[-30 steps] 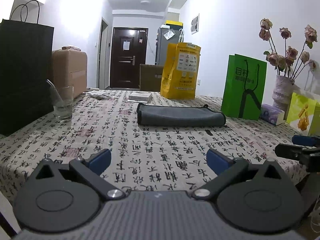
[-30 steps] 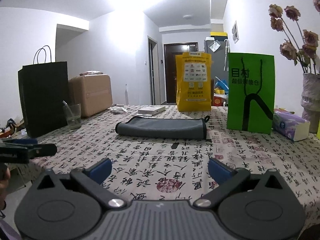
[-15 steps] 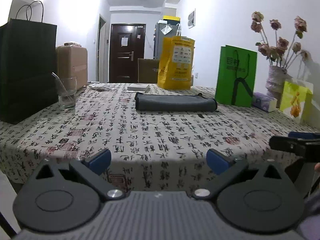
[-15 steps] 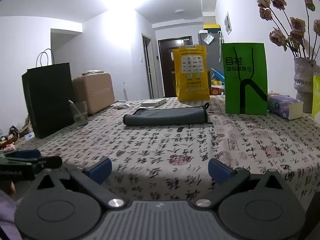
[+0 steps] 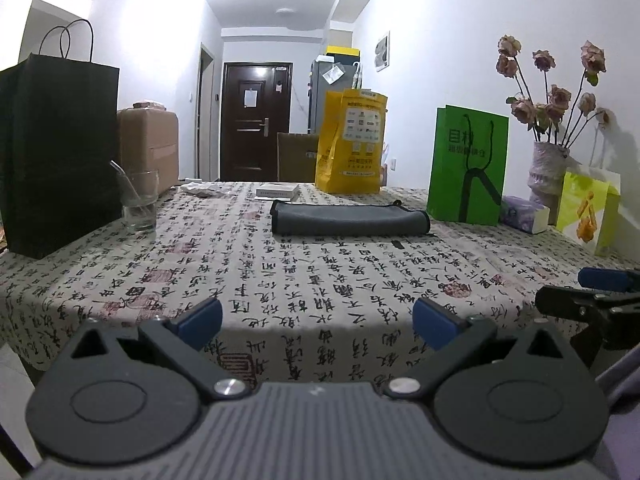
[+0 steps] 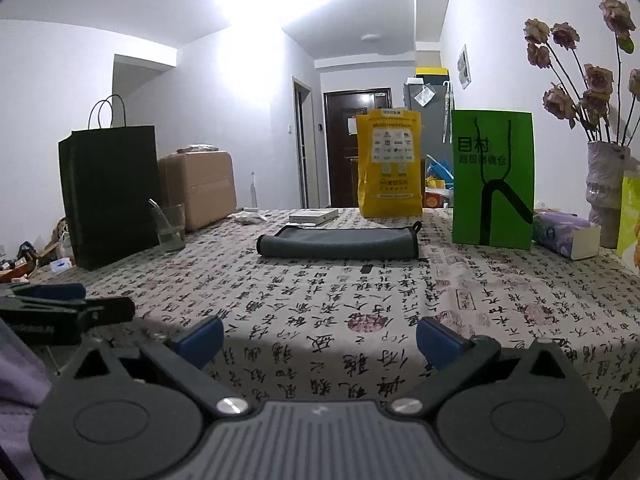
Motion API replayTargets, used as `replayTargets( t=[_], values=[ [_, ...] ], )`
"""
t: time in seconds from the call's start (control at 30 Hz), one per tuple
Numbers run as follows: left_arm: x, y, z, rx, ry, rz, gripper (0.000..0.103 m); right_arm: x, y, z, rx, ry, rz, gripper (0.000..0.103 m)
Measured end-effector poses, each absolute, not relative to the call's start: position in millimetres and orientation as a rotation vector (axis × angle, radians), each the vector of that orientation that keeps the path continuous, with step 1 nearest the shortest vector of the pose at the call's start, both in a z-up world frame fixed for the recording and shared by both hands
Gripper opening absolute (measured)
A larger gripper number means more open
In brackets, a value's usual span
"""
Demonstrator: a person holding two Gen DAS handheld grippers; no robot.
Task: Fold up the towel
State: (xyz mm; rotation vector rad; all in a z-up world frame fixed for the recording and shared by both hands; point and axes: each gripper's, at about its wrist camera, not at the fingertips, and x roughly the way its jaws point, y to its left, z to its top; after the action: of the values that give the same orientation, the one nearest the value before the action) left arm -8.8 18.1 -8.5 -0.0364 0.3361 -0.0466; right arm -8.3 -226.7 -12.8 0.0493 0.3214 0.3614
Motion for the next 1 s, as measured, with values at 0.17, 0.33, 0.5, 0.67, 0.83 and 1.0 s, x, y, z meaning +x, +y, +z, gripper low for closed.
replayTargets(
  t=[0.17, 0.33, 0.5, 0.67, 0.83, 1.0],
  values=[
    [-8.2, 18.4, -8.8, -0.034, 0.335, -0.048, 0.103, -8.3, -228.0, -13.0, 0.053, 0.324, 0.360, 0.103],
    [-8.3, 18.0, -8.8, -0.034, 0.335, -0.048, 0.103, -8.1, -227.8, -12.9, 0.053, 0.329, 0.365, 0.103],
    [-7.8, 17.5, -9.0, -0.034, 0.340, -0.054, 0.103, -7.7, -227.4, -13.3, 0.053, 0.331, 0.366, 0.103],
    [-8.1, 16.6, -9.2, -0.031, 0.337, -0.053, 0.103, -6.8, -227.6, -13.7, 0.052, 0.328, 0.366, 0.103],
    [-8.3, 16.4, -9.4, -0.030, 0.337, -0.054, 0.103, -7.6, -227.4, -13.6, 0.051, 0.328, 0.366, 0.103],
    [-8.3, 16.6, -9.4, -0.030, 0.336, -0.054, 0.103, -7.9, -227.1, -13.5, 0.051, 0.327, 0.365, 0.103]
  ],
)
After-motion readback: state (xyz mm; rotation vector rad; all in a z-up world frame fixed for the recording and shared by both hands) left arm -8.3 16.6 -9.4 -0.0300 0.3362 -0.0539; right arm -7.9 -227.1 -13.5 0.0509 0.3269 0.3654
